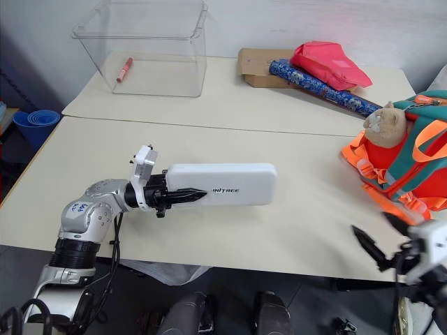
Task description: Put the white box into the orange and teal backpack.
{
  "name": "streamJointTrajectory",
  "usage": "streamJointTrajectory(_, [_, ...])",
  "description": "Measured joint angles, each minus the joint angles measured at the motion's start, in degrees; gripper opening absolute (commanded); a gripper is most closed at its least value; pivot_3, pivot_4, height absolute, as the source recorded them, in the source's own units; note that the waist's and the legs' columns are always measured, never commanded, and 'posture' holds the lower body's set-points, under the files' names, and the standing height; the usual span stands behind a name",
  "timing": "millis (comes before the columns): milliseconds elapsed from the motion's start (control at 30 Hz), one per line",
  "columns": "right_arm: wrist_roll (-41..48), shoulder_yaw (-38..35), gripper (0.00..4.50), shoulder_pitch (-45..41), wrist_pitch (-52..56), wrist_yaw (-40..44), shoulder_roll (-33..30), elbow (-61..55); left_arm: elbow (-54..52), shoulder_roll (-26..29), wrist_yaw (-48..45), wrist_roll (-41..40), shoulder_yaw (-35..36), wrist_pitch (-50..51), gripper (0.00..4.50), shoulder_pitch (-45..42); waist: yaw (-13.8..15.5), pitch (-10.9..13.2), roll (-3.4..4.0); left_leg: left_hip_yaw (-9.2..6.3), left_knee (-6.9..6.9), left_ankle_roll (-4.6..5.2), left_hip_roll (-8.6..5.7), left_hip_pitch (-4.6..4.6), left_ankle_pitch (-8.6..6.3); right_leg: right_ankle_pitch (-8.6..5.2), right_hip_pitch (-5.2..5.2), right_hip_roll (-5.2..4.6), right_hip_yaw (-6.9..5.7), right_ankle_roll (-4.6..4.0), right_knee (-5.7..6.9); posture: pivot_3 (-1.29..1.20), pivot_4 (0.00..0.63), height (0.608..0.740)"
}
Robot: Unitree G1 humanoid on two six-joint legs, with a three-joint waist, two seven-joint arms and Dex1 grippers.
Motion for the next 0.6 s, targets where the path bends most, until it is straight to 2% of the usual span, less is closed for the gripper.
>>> streamJointTrajectory(67, [0.15, -2.39, 4.45, -0.78, -0.63, -0.11, -1.49, 3.66, -0.24, -0.17, -0.14, 0.01, -0.37, -1.00, 1.24, 0.46, -0.24, 0.00, 0.00, 0.02, 0.00, 0.09, 0.01, 0.02, 0.02, 0.00, -0.01, 0.01, 0.03, 0.00, 0.01, 0.00, 0.150, 0.740])
streamJointTrajectory(167, [-0.75, -1.81, 4.45, -9.03, -1.25, -0.12, -6.72, 13.08, -0.97, 0.50, -0.81, 0.06, -0.50, -1.44, 1.24, 1.11, -1.64, 0.00, 0.00, 0.16, 0.03, 0.19, 0.02, 0.10, 0.05, 0.01, 0.00, -0.01, 0.14, 0.02, 0.08, 0.00, 0.150, 0.740])
streamJointTrajectory(267, [-2.21, 2.69, 4.45, -19.87, -2.56, 0.61, -11.26, 21.70, -1.97, 0.71, -1.58, 0.05, -1.27, -1.44, 1.24, 1.31, -1.86, -0.01, 0.05, 0.11, -0.01, 0.12, 0.10, 0.13, 0.11, -0.01, -0.02, 0.06, 0.07, -0.02, 0.15, 0.00, 0.150, 0.740])
streamJointTrajectory(400, [-5.73, 11.53, 4.45, -33.52, -4.77, 2.16, -12.58, 33.88, -2.29, 1.03, -1.75, -0.04, -1.35, -1.14, 1.24, 1.31, -1.58, 0.00, 0.07, 0.11, 0.02, 0.13, 0.06, 0.05, 0.22, -0.03, -0.08, 0.05, 0.03, -0.04, 0.19, 0.00, 0.150, 0.740])
streamJointTrajectory(500, [-6.40, 14.08, 3.97, -39.08, -6.08, 2.63, -12.45, 38.48, -2.42, 1.86, -1.75, -0.08, -1.23, -0.68, 1.24, 1.24, -1.38, 0.04, 0.14, 0.10, 0.08, 0.20, 0.00, -0.03, 0.26, -0.02, -0.08, 0.01, 0.01, -0.02, 0.18, 0.00, 0.150, 0.740])
streamJointTrajectory(600, [-6.56, 16.87, 3.10, -45.81, -8.33, 4.49, -11.63, 43.02, -2.93, 2.87, -1.71, -0.63, -0.54, 0.69, 1.24, 1.29, -1.49, 0.05, 0.16, 0.08, 0.10, 0.25, -0.03, -0.04, 0.27, 0.02, -0.05, -0.01, 0.00, 0.04, 0.16, 0.00, 0.150, 0.740])
